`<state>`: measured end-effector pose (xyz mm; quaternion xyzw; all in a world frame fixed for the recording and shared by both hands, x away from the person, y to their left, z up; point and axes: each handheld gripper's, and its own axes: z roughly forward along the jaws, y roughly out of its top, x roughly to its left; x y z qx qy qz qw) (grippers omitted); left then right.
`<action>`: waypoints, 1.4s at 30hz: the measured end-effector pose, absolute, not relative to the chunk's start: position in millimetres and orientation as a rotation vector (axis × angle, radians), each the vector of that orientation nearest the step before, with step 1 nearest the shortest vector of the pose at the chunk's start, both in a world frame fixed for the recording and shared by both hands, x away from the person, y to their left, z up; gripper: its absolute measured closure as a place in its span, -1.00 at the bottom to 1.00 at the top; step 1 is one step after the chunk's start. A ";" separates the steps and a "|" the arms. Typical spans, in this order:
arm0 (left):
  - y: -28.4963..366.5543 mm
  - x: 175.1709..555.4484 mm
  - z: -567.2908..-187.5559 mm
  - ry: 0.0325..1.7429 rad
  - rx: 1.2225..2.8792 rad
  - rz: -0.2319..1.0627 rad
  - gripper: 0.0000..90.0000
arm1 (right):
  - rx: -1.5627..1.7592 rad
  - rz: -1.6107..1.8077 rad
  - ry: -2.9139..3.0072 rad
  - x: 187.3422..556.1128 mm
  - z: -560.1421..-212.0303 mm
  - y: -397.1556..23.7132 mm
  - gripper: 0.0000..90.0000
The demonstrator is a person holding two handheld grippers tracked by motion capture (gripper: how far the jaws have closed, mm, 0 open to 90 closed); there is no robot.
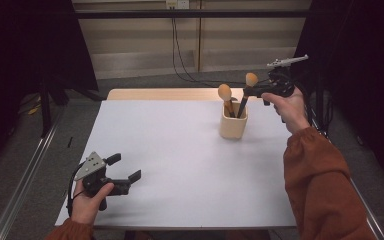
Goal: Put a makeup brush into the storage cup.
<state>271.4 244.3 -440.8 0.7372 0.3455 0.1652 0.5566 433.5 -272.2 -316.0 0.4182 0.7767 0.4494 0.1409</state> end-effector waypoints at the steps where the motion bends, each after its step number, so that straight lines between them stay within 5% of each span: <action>1: 244.8 271.7 -440.7 0.813 1.749 0.394 -0.94 | 1.212 1.300 2.243 433.9 -317.3 -272.5 0.64; 42: 246.0 270.2 -440.5 0.817 1.738 0.407 -0.94 | 1.307 1.333 2.251 431.7 -378.4 -275.7 0.63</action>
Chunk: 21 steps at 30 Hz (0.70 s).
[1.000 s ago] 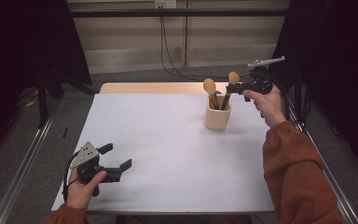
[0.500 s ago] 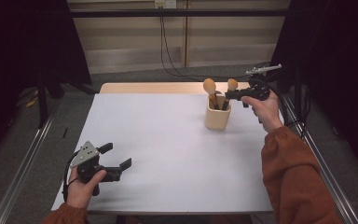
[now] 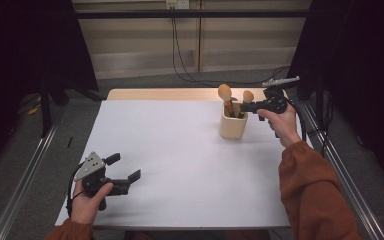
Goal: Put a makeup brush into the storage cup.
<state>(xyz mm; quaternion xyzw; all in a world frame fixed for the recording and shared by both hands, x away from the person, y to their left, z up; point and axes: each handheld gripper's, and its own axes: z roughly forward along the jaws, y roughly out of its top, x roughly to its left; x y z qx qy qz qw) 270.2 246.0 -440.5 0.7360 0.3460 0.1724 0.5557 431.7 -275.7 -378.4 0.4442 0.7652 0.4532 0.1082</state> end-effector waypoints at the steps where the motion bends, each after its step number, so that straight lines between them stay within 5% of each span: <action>1: 246.5 270.3 -440.4 0.818 1.738 0.407 -0.94 | 1.308 1.333 2.251 431.4 -379.0 -276.0 0.63; 7: 246.2 270.0 -440.7 0.818 1.739 0.407 -0.94 | 1.319 1.346 2.228 429.1 -383.3 -279.6 0.42; 21: 248.4 268.5 -440.3 0.824 1.730 0.410 -0.94 | 1.311 1.364 2.114 412.6 -389.1 -281.1 -0.88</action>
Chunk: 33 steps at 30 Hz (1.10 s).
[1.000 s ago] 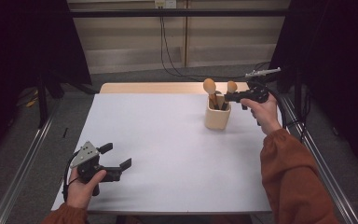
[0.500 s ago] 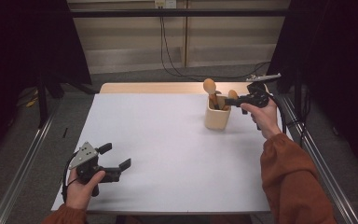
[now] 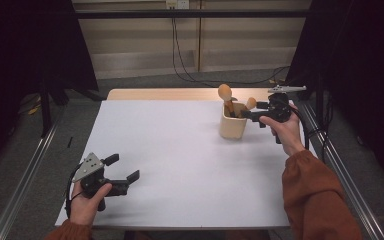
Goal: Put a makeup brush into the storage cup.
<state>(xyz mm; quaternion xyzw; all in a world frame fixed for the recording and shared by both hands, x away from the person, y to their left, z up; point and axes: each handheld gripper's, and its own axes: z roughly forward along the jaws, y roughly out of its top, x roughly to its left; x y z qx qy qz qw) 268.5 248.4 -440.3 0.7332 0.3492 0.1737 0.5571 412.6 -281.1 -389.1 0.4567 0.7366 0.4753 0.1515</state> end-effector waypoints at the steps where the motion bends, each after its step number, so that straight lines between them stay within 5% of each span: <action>1: 248.0 268.7 -440.2 0.819 1.734 0.412 -0.94 | 1.319 1.357 2.114 412.2 -388.8 -280.1 -0.97; 33: 251.2 266.3 -438.5 0.825 1.722 0.432 -0.94 | 1.246 1.398 1.900 350.0 -399.0 -281.8 -0.99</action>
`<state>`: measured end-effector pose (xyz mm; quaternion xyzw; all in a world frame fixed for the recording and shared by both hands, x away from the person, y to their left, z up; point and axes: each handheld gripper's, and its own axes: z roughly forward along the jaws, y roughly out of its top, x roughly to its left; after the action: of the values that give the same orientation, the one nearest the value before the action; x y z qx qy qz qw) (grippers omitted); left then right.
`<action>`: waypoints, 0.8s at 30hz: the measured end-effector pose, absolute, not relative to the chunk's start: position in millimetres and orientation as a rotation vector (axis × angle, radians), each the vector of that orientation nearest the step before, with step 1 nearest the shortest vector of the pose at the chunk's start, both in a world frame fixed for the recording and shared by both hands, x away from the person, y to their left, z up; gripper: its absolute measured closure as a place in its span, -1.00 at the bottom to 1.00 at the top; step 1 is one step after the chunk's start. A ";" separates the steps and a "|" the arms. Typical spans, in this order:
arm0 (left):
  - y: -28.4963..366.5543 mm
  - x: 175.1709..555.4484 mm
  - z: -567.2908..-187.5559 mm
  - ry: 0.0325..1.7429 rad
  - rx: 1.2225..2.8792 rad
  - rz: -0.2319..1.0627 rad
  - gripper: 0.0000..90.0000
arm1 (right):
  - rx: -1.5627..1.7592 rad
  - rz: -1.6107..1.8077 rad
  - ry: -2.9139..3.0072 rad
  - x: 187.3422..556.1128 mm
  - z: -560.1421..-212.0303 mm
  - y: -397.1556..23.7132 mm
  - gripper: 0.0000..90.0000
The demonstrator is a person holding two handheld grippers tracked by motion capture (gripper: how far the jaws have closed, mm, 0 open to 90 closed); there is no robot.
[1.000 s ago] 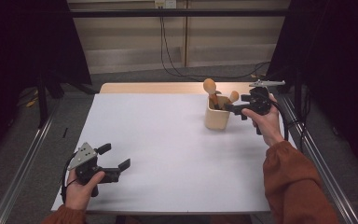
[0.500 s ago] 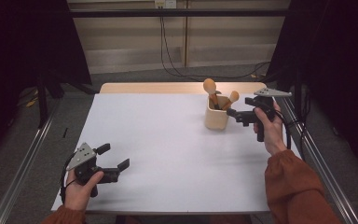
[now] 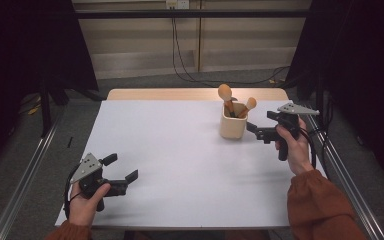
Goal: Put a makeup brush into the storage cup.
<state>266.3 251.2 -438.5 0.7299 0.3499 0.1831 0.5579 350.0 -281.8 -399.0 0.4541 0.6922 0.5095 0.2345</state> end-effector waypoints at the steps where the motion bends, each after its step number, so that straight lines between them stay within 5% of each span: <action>1: 251.4 266.3 -438.5 0.826 1.722 0.432 -0.94 | 1.245 1.397 1.892 347.9 -398.9 -282.4 -0.98; 24: 254.0 260.9 -437.8 0.839 1.717 0.453 -0.94 | 1.240 1.428 1.863 293.8 -417.5 -284.9 -0.97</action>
<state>260.9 254.0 -437.8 0.7270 0.3554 0.1917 0.5554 293.8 -284.9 -417.5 0.4531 0.6812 0.5222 0.2409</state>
